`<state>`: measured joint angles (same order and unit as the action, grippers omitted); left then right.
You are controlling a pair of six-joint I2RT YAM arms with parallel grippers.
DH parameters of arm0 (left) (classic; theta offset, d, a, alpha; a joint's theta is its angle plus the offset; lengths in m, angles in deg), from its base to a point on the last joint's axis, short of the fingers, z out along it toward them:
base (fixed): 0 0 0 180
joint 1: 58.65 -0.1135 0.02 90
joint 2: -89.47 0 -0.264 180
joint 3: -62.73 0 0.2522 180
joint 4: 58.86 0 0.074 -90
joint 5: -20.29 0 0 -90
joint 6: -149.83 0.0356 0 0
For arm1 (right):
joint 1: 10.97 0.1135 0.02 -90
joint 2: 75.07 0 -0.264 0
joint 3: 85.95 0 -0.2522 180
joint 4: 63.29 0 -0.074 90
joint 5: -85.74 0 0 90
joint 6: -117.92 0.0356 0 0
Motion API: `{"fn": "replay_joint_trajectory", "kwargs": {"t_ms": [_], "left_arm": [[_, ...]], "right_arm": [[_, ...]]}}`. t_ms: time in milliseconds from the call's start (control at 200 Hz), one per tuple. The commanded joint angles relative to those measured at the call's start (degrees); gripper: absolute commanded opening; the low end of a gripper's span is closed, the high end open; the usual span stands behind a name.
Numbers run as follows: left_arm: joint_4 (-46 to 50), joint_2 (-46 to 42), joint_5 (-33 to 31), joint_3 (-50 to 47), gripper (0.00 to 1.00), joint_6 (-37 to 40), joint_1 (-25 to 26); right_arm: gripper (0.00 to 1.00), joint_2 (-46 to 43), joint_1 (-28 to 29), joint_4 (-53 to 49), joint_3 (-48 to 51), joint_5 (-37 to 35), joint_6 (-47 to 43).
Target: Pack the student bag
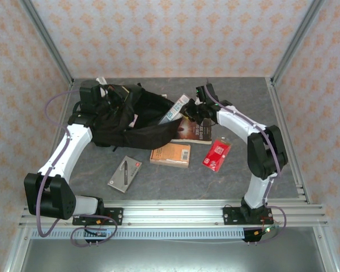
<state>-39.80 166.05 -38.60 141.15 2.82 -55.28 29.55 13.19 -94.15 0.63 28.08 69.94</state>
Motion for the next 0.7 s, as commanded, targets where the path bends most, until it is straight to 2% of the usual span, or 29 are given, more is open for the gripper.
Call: {"fn": "replay_joint_trajectory", "kwargs": {"t_ms": [0, 95, 215, 345, 696], "left_arm": [[-5.1, -0.5, 0.8, 0.1, 0.00, 0.3, 0.3], [-5.2, -0.4, 0.8, 0.0, 0.00, 0.2, 0.5], [-5.2, -0.3, 0.9, 0.0, 0.00, 0.2, 0.5], [-4.9, -0.4, 0.7, 0.2, 0.00, 0.5, 0.5], [-5.5, 0.3, 1.1, -0.2, 0.00, 0.2, 1.0]], "right_arm": [[0.10, 0.0, -0.3, -0.8, -4.7, -3.9, -4.5], [0.02, 0.5, -0.2, -6.0, -8.9, -7.5, -9.5], [0.02, 1.5, -0.3, -8.7, -12.4, -7.0, -12.7], [0.03, 1.3, -0.3, -11.2, -14.7, -9.8, -15.9], [0.21, 6.9, 0.2, -14.2, -19.1, -12.8, -17.7]]}}
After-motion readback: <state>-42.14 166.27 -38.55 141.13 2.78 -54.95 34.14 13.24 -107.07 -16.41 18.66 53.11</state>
